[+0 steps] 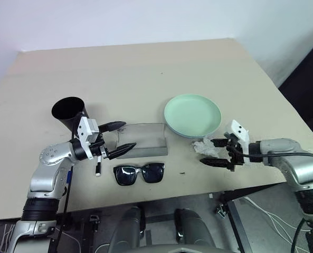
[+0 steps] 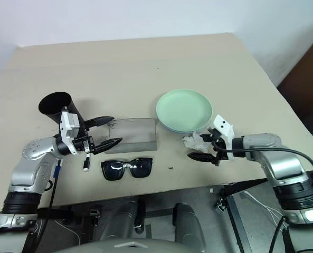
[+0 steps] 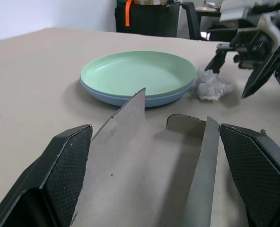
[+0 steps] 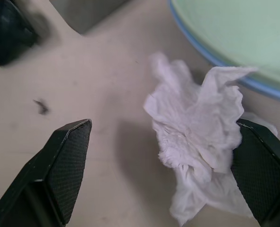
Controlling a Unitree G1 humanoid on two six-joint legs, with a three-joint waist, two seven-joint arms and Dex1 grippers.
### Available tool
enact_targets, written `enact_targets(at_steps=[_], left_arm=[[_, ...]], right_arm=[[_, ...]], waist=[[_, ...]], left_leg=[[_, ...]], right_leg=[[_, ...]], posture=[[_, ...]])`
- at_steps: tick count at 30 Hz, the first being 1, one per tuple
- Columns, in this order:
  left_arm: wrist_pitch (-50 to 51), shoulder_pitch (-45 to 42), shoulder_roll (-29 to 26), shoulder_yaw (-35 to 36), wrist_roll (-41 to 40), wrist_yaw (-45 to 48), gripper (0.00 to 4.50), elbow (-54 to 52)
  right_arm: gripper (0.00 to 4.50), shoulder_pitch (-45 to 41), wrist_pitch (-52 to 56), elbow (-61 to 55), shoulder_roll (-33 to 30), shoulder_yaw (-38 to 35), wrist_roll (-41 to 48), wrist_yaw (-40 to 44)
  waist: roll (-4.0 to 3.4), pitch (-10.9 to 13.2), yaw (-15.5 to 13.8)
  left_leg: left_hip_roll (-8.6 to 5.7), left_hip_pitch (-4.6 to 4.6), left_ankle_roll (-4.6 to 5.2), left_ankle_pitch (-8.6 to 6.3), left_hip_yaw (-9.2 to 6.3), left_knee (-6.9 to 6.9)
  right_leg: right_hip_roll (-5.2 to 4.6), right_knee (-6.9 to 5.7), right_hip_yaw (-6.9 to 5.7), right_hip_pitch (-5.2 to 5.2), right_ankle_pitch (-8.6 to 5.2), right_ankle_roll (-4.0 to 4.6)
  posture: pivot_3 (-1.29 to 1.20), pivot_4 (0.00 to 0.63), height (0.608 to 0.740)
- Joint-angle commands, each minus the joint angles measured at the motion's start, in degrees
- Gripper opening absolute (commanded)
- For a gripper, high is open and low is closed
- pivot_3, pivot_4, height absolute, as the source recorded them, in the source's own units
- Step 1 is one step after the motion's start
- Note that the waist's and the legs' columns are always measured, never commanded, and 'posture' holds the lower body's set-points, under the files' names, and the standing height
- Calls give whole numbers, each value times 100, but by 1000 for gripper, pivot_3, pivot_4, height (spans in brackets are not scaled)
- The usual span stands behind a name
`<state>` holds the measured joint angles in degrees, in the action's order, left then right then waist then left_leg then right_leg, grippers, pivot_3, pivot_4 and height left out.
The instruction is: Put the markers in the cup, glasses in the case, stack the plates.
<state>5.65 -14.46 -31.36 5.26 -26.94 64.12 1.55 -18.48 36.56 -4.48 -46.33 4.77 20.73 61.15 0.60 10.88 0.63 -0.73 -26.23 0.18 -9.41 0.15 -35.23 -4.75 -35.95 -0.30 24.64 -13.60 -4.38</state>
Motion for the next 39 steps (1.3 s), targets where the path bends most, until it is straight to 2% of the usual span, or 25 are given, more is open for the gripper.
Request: enact_targets(at_steps=[1,3,13,19,22,26,30,33,36,39], left_arm=[[-99,-61,1,34,-27,-14,4500,-118],[-80,-50,7,38,-31,-42,4500,-147],[32,-8,36,6,-62,-170,4500,-318],[113,-78,7,39,-99,-200,4500,-344],[154,-149,0,105,-135,-223,4500,-320],[131,-150,-58,181,-118,-232,4500,-280],[7,-114,-10,261,-139,-286,4500,-267],[50,20,-13,294,-182,-316,4500,-380],[131,264,-81,363,-254,-361,4500,-610],[261,477,-136,413,-330,-394,4500,-849]], right_arm=[[4094,-59,-394,23,-6,103,-225,30],[3567,-107,-565,152,21,131,-367,-31],[34,-378,26,92,-122,-73,-1,422],[34,-703,573,-465,-59,-926,1074,521],[34,-1278,857,-260,188,-1186,1308,46],[34,-2080,920,536,576,-1131,1065,-604],[34,-2538,547,1379,856,-563,471,-788],[709,-2820,167,2061,1061,-267,32,-909],[1632,-2934,-153,2485,1109,-108,-217,-787],[2775,-3021,-253,2639,1152,-103,-277,-677]], waist=[[2,-1,-1],[2,-1,0],[2,-1,-4],[1,0,-2],[2,-1,11],[1,-1,13],[1,-2,-3],[1,-1,12],[1,-1,14],[0,-1,0]], left_leg=[[0,0,0,0,0,0],[0,0,0,0,0,0],[0,1,1,1,0,-1],[0,0,1,1,0,-1],[1,2,1,1,0,-2],[5,4,0,0,0,-1],[9,-10,1,1,4,3],[8,-20,13,8,22,3],[8,-20,15,9,28,7],[9,-19,14,9,28,8]], right_leg=[[0,0,0,0,0,0],[1,0,0,0,0,0],[2,-1,-1,-1,0,0],[2,-2,-1,-1,0,0],[2,-4,-1,-2,0,0],[5,-6,-3,0,4,5],[3,9,-7,5,4,7],[0,10,1,16,5,7],[0,6,4,22,6,6],[1,0,3,24,6,6]], posture=[[0,150,735],[0,150,735],[0,150,735],[0,150,735],[0,150,735],[0,150,735],[0,150,735],[0,150,735],[0,150,735],[0,150,735]])
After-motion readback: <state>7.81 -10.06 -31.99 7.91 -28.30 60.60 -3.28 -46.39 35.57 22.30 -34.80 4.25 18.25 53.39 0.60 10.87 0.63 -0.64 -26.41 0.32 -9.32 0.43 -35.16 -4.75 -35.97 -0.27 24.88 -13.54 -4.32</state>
